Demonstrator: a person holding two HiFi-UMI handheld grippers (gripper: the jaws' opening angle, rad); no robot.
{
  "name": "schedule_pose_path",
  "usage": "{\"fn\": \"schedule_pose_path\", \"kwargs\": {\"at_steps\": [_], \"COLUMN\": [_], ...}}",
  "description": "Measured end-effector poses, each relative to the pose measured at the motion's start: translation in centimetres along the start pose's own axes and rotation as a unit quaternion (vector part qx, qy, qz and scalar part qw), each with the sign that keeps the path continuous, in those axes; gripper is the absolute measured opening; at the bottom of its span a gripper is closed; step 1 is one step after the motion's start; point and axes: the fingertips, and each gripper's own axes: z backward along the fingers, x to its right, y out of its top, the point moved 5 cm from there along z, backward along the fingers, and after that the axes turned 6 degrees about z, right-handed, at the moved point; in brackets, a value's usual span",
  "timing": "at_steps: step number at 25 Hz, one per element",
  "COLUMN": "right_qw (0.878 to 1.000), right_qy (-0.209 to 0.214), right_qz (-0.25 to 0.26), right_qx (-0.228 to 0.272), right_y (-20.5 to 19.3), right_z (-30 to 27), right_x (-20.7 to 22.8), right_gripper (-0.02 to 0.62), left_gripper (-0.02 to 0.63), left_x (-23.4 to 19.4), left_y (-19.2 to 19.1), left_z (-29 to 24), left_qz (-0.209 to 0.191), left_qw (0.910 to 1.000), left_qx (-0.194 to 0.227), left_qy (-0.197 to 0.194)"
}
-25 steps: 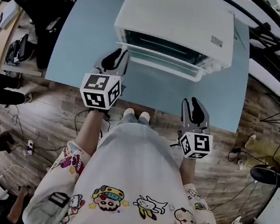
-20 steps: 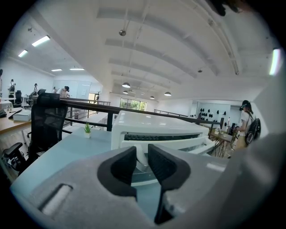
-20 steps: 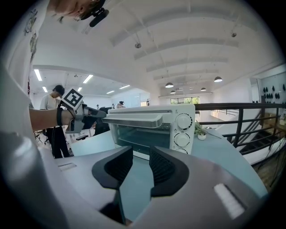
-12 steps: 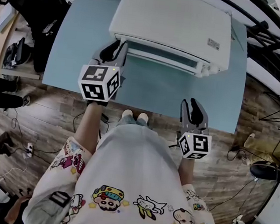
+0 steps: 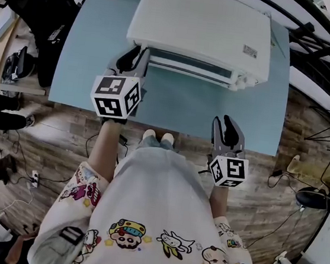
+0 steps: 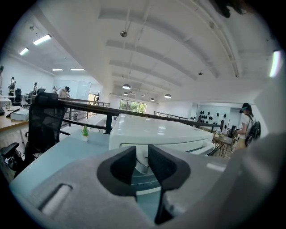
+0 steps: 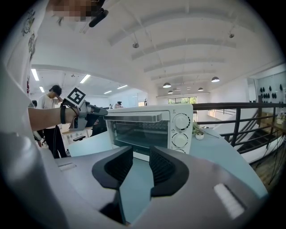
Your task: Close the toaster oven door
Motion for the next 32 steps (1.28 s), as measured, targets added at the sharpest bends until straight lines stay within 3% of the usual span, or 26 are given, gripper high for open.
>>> {"fn": "schedule_pose_path", "kwargs": {"at_steps": [22,32], "right_qw": [0.999,0.998], "right_qy": [0.005,0.023], "right_qz": [0.018,0.031], "right_qx": [0.026,0.049], "right_y": [1.5,3.1], "right_z": [0.6,1.2], "right_x": [-0.3,-1.6], "right_gripper": [0.129,0.111], "left_gripper": [0.081,0.081], "left_x": [1.7,4.3], "left_y": [0.3,-2.3], "left_z": [3.8,8.0], "left_qz": [-0.042,-0.051], "left_qw": [0.9985,0.9982], "left_qx": [0.036,0.016], "left_qy": [-0.005,-0.029]}}
